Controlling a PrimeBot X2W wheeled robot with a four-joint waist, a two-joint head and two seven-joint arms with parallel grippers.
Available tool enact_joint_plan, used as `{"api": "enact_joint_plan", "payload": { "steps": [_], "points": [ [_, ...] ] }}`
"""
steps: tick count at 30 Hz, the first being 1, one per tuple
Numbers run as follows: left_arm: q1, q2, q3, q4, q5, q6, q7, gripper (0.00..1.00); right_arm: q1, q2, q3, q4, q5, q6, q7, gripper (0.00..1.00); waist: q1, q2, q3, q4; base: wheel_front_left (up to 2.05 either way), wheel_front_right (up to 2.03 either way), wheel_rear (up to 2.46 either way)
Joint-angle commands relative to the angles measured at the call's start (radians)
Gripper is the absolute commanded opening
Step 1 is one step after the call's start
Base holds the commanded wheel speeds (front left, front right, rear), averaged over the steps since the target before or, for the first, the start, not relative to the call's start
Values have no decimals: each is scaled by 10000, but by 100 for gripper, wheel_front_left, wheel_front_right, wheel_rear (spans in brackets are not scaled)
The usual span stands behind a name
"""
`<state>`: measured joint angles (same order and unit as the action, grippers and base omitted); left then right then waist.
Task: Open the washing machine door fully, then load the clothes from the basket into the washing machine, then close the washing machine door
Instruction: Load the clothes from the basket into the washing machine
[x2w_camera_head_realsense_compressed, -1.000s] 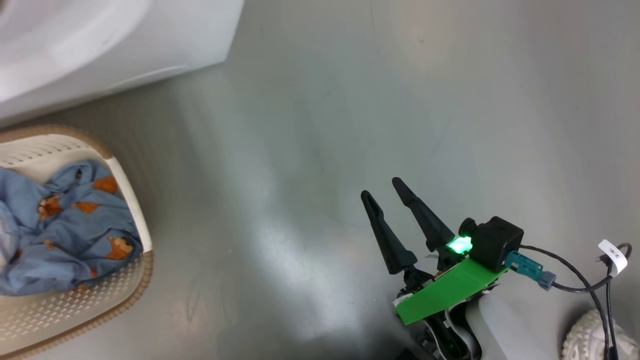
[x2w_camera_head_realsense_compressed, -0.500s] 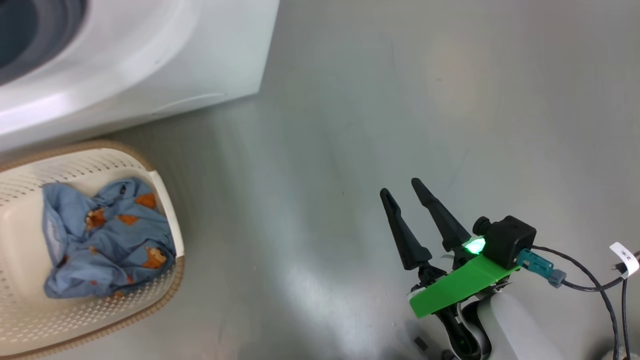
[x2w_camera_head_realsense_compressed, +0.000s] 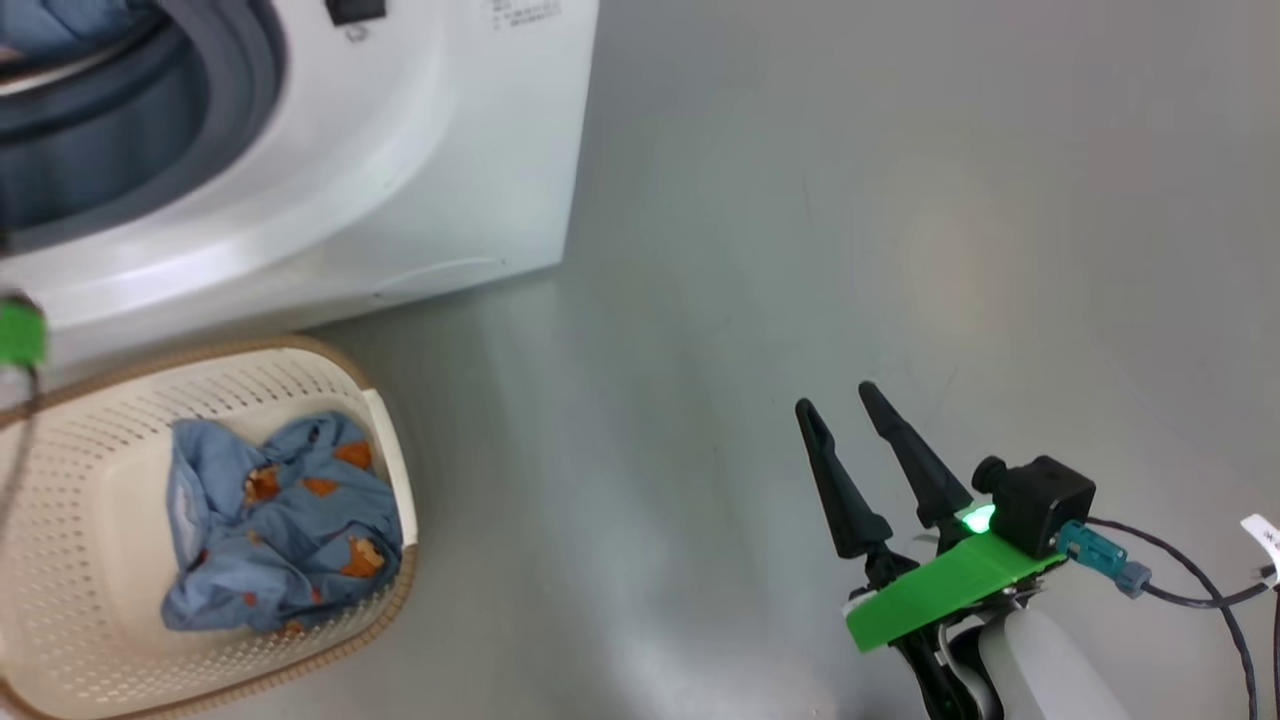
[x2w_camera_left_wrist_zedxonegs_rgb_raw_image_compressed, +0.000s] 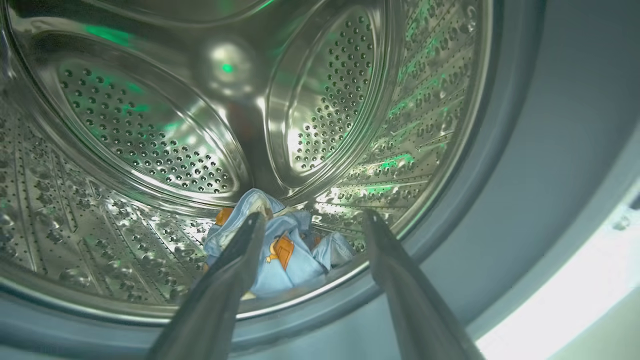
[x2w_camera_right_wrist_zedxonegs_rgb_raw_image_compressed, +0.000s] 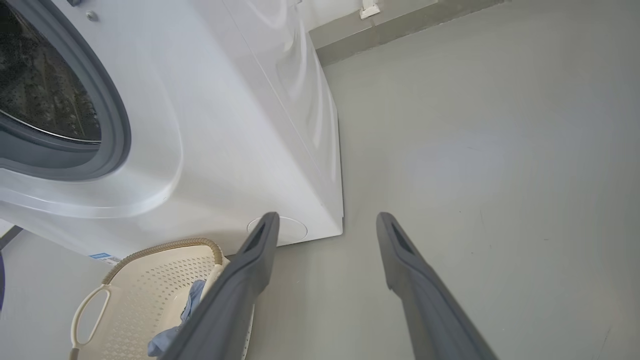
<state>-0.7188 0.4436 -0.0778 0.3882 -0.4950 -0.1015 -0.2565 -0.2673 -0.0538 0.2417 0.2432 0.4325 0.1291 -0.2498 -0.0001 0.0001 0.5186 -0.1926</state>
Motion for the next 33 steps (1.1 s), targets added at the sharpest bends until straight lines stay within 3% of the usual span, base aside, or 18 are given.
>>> {"api": "enact_joint_plan", "payload": {
  "steps": [1,14,33],
  "points": [
    [528,297,517,-399,165,24,-52,100,287,36,147,-139,-40,16,-120,100,1,-1,-459,166,0,0,0],
    [3352,-1118,2020,-1755,1153,-55,-53,100,526,36,-149,89,-376,16,-120,100,1,-1,-1607,419,0,0,0],
    [6445,-3172,3062,-3013,2682,-248,-53,100,1022,36,-535,320,-956,16,-120,100,1,-1,-3325,763,0,0,0]
  ]
}}
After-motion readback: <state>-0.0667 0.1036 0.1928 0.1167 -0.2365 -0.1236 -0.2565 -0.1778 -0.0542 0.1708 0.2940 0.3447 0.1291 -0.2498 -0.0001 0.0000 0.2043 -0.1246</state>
